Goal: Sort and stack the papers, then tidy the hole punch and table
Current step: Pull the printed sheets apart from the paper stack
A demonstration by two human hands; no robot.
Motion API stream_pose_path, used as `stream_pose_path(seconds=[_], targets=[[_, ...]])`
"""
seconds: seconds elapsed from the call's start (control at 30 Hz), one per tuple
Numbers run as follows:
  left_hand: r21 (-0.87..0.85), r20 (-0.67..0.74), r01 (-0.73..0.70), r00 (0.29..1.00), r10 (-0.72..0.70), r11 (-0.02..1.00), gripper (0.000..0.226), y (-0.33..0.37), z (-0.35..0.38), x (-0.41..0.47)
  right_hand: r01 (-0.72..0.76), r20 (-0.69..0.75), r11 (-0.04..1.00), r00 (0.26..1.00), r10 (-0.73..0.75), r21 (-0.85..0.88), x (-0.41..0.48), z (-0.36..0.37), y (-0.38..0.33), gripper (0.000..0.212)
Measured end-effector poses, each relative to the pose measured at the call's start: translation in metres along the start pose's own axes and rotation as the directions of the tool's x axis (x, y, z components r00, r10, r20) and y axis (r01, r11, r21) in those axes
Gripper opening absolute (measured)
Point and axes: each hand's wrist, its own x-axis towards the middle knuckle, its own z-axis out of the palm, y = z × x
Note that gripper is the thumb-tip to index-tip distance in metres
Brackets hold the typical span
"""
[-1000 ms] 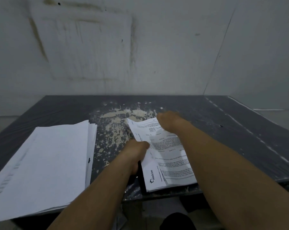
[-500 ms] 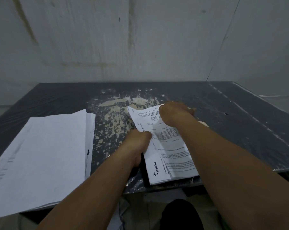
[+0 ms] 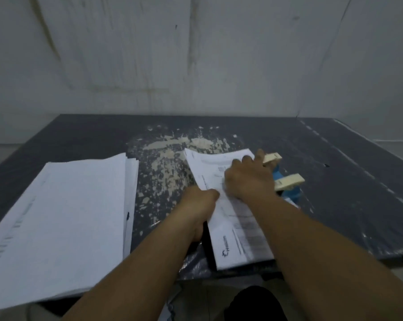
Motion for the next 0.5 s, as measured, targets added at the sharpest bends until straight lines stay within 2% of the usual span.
stream_pose_path(seconds=[0.17,0.37,0.5], targets=[[0.0,0.017,0.002,1.0,-0.002,1.0,0.029,-0.003,-0.002,0.003,-0.047,0.052,0.998,0.998,0.045,0.042,0.003,-0.002,-0.004,0.06],[0.004,0.0,0.027,1.0,-0.027,1.0,0.025,0.0,-0.002,0.002,-0.071,0.074,0.997,0.995,0.068,0.04,0.002,-0.011,-0.002,0.059],[0.004,0.001,0.043,0.999,-0.043,0.999,0.024,0.0,-0.002,0.0,-0.165,0.223,0.965,0.968,0.117,0.206,0.014,-0.033,0.004,0.053]])
